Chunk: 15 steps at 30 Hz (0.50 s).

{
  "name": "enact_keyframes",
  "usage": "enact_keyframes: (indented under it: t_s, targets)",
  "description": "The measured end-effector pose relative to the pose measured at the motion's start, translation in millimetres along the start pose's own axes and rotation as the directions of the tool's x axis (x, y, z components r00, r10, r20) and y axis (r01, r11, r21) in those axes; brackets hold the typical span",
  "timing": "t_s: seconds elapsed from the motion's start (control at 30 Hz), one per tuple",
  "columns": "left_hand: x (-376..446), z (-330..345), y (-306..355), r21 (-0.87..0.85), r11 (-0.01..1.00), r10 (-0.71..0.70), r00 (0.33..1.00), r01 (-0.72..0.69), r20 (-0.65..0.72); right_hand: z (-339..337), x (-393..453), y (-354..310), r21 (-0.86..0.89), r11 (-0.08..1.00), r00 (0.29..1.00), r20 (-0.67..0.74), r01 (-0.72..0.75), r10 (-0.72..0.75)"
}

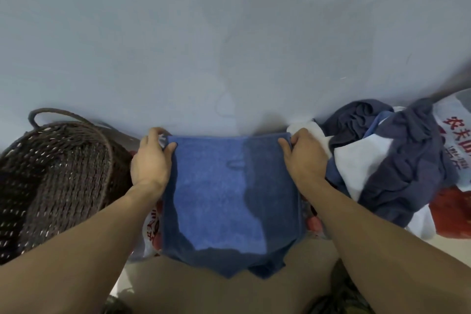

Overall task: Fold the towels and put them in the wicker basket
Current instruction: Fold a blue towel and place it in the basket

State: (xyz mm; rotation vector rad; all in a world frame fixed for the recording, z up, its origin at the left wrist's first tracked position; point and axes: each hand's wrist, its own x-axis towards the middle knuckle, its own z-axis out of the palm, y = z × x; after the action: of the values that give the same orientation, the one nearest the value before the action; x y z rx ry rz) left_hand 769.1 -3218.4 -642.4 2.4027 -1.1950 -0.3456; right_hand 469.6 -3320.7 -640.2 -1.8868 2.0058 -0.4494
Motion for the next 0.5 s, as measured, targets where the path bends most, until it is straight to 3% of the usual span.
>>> enact_keyframes:
  t_s: [0.13, 0.27, 0.4, 0.5]
  targets:
    - [-7, -10, 8, -0.07, 0.987, -0.14, 0.989, 0.143, 0.054, -10, -14, -5, 0.141, 0.99, 0.996, -0.085, 0.001, 0.011]
    - [-52, -23, 27, -0.031, 0.988, -0.149, 0.987, 0.151, 0.057, -27, -55, -21, 0.192, 0.981, 0.983, -0.168, -0.037, 0.07]
    - [-119, -32, 33, -0.051, 0.977, -0.208, 0.977, 0.206, -0.037, -31, -127, -30, 0.269, 0.963, 0.992, -0.113, -0.018, 0.05]
    - [-168, -35, 24, -0.13, 0.951, -0.292, 0.952, 0.279, -0.096, -31, -170, -20, 0.317, 0.941, 0.984, -0.087, -0.119, 0.154]
